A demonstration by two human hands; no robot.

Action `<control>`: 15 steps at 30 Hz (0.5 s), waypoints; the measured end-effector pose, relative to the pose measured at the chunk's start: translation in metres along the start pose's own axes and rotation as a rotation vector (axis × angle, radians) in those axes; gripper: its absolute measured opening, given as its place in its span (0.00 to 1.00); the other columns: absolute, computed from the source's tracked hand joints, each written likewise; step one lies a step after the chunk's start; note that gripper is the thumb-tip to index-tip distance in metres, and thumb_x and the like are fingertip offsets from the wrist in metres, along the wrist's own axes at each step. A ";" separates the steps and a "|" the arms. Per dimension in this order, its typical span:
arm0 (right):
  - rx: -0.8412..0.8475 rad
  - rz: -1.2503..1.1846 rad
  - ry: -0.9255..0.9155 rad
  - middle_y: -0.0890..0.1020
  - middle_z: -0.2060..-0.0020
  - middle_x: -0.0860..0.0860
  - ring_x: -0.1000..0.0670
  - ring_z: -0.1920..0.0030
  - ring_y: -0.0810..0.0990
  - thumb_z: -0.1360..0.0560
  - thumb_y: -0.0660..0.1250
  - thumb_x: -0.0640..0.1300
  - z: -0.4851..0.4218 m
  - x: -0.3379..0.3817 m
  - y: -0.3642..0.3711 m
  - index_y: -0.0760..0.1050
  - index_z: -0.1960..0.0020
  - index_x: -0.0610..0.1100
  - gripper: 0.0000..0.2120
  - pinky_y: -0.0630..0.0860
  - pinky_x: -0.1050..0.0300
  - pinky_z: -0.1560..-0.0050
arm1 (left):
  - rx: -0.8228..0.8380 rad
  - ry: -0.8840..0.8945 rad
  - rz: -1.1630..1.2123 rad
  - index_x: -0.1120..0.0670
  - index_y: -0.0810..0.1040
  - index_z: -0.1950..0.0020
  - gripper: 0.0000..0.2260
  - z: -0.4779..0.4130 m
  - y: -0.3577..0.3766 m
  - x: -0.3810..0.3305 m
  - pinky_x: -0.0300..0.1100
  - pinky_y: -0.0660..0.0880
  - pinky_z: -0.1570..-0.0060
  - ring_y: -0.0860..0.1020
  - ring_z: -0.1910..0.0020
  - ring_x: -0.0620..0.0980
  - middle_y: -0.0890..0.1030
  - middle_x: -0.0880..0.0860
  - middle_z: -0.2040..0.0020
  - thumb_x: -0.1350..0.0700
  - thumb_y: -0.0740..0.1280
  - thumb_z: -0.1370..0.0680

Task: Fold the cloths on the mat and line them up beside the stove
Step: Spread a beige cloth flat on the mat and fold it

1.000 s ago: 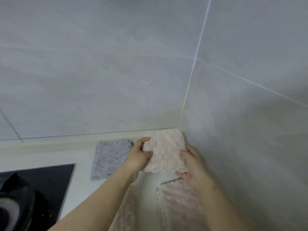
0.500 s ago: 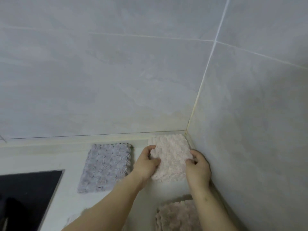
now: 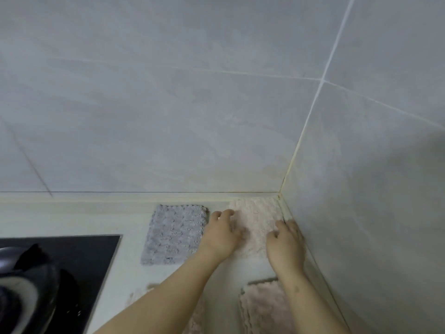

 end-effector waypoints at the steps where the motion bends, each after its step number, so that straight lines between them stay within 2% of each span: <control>1: 0.020 -0.068 -0.012 0.68 0.31 0.44 0.45 0.30 0.65 0.23 0.57 0.40 0.010 0.006 -0.006 0.68 0.31 0.41 0.21 0.61 0.53 0.31 | -0.012 0.002 0.079 0.51 0.66 0.30 0.20 0.014 -0.009 0.000 0.42 0.69 0.40 0.72 0.39 0.53 0.66 0.53 0.32 0.52 0.62 0.22; 5: 0.146 -0.399 -0.064 0.74 0.34 0.47 0.47 0.34 0.71 0.24 0.61 0.39 0.068 0.042 -0.011 0.71 0.33 0.43 0.19 0.66 0.55 0.35 | -0.088 -0.027 0.433 0.50 0.75 0.45 0.06 0.087 -0.042 0.017 0.37 0.73 0.54 0.76 0.53 0.47 0.77 0.49 0.49 0.56 0.63 0.22; 7: 0.239 -0.556 -0.113 0.78 0.40 0.48 0.49 0.39 0.75 0.24 0.61 0.37 0.102 0.060 -0.004 0.75 0.39 0.45 0.14 0.68 0.59 0.41 | -0.157 -0.050 0.513 0.49 0.76 0.53 0.04 0.119 -0.057 0.032 0.32 0.72 0.60 0.77 0.57 0.46 0.79 0.48 0.56 0.57 0.64 0.23; 10: 0.420 -0.658 -0.197 0.81 0.54 0.54 0.51 0.49 0.78 0.24 0.63 0.38 0.163 0.102 0.014 0.76 0.51 0.48 0.08 0.68 0.61 0.50 | -0.301 -0.145 0.573 0.45 0.77 0.54 0.04 0.176 -0.091 0.077 0.35 0.74 0.58 0.79 0.55 0.46 0.81 0.48 0.55 0.55 0.64 0.23; 13: 0.604 -0.691 -0.277 0.80 0.58 0.56 0.54 0.54 0.78 0.25 0.64 0.38 0.222 0.144 0.040 0.77 0.56 0.49 0.08 0.70 0.64 0.55 | -0.441 -0.225 0.573 0.44 0.78 0.56 0.05 0.233 -0.127 0.123 0.43 0.75 0.54 0.80 0.56 0.47 0.82 0.47 0.58 0.55 0.66 0.24; 15: 0.725 -0.672 -0.347 0.80 0.58 0.56 0.55 0.53 0.78 0.25 0.64 0.39 0.268 0.175 0.058 0.76 0.58 0.52 0.09 0.72 0.63 0.54 | -0.569 -0.295 0.599 0.44 0.79 0.56 0.06 0.278 -0.154 0.157 0.42 0.75 0.53 0.80 0.56 0.47 0.83 0.47 0.59 0.55 0.66 0.24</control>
Point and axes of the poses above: each hand's wrist, its own z-axis away from the middle knuckle, its own y-axis out of the palm, x = y × z, the point moved 2 cm from there along -z, towards the middle knuckle
